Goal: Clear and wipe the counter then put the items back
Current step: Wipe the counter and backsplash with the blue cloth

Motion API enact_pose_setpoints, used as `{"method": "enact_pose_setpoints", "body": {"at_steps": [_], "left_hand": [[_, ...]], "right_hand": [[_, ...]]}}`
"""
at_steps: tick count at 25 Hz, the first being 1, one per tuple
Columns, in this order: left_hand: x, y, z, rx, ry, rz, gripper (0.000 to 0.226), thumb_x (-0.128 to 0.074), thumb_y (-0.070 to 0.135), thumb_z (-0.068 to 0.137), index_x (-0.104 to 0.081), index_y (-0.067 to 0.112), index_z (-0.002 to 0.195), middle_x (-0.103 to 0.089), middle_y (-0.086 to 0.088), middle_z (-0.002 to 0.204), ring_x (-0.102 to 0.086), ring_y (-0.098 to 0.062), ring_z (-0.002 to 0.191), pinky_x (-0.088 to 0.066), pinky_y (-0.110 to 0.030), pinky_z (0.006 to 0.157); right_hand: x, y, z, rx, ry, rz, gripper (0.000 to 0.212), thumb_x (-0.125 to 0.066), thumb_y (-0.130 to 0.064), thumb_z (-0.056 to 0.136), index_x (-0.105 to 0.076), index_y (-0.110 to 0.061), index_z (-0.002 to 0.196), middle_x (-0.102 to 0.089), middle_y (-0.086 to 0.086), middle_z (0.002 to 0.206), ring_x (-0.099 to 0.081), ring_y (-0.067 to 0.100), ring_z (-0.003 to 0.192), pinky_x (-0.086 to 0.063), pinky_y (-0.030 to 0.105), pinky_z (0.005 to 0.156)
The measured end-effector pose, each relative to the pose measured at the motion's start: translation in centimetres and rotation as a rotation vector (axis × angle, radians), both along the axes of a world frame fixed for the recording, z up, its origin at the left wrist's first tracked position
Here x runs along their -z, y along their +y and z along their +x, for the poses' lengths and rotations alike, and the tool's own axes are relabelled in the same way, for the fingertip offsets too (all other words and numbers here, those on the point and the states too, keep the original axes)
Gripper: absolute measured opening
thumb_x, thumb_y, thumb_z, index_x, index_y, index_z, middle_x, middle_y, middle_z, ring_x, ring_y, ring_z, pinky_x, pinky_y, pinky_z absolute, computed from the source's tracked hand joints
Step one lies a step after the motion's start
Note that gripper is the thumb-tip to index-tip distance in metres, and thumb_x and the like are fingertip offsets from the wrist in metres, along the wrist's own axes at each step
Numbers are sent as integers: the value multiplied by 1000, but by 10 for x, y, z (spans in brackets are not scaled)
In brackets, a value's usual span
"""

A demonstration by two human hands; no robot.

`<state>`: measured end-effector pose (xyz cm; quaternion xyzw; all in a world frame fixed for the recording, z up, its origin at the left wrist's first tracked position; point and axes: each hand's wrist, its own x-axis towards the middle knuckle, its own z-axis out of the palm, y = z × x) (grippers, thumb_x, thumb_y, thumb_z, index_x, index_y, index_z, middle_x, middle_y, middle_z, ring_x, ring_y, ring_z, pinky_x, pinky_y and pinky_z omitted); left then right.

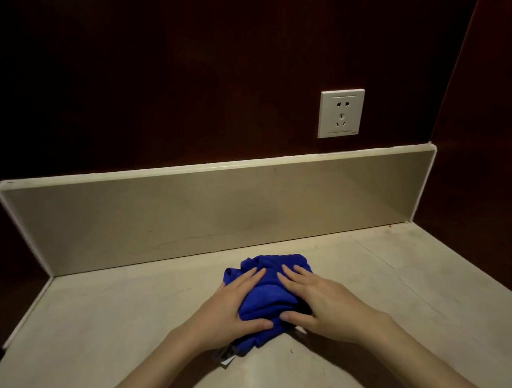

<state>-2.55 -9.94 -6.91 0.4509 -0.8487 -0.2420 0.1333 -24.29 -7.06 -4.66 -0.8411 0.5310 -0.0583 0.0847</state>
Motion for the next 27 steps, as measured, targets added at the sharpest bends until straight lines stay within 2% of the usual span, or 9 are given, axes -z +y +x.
{"method": "enact_pose_setpoints", "body": {"at_steps": [2, 5, 8, 15, 21, 24, 27], "left_hand": [[1, 5, 4, -22, 17, 16, 94, -52, 77, 67, -6, 51, 145, -5, 29, 153, -10, 3, 140, -15, -19, 115], [1, 7, -1, -25, 30, 35, 88, -58, 66, 76, -4, 51, 144, 1, 35, 146, -3, 10, 138, -9, -11, 110], [3, 5, -6, -22, 28, 88, 90, -56, 67, 77, -1, 49, 145, 4, 35, 150, 3, 11, 140, -5, -12, 113], [0, 1, -49, -50, -36, 109, 92, -42, 82, 67, 8, 54, 139, 15, 45, 139, 12, 16, 137, 2, -15, 115], [-1, -10, -132, -20, -44, 66, 97, -39, 81, 67, 12, 45, 141, 13, 24, 154, 14, 6, 142, 3, -24, 119], [3, -23, -186, 13, -64, 24, 93, -52, 61, 85, 9, 34, 149, 12, 16, 157, 13, -3, 144, 4, -28, 120], [5, -40, -243, 54, -80, -6, 92, -54, 55, 88, 6, 27, 152, 9, 10, 160, 11, -8, 146, 2, -37, 121]], "right_hand": [[2, -4, -1, -41, 28, -42, 74, -37, -63, 91, -9, -31, 152, -3, -12, 159, 1, 8, 147, -13, 30, 119], [8, -13, -9, -105, 5, -47, 77, -30, -67, 87, -3, -33, 152, 10, -17, 156, 12, 6, 145, 3, 26, 117], [16, -18, -17, -136, -97, 37, 78, -38, -62, 90, 3, -35, 150, 15, -22, 153, 16, -1, 143, -1, 21, 118], [9, -31, -59, -216, -73, 50, 72, -43, -49, 96, -1, -30, 152, 9, -17, 157, 9, -1, 143, -11, 23, 119], [-11, -51, -142, -202, 26, 117, 71, -53, -36, 94, -12, -28, 152, -2, -12, 159, -1, 2, 145, -10, 19, 115], [-15, -57, -189, -123, 41, 142, 70, -55, -28, 94, -14, -28, 152, -4, -10, 159, -5, 4, 146, -10, 18, 114], [-14, -56, -236, 2, 53, 147, 70, -55, -22, 95, -14, -28, 151, -5, -9, 159, -8, 7, 146, -10, 21, 116]]}}
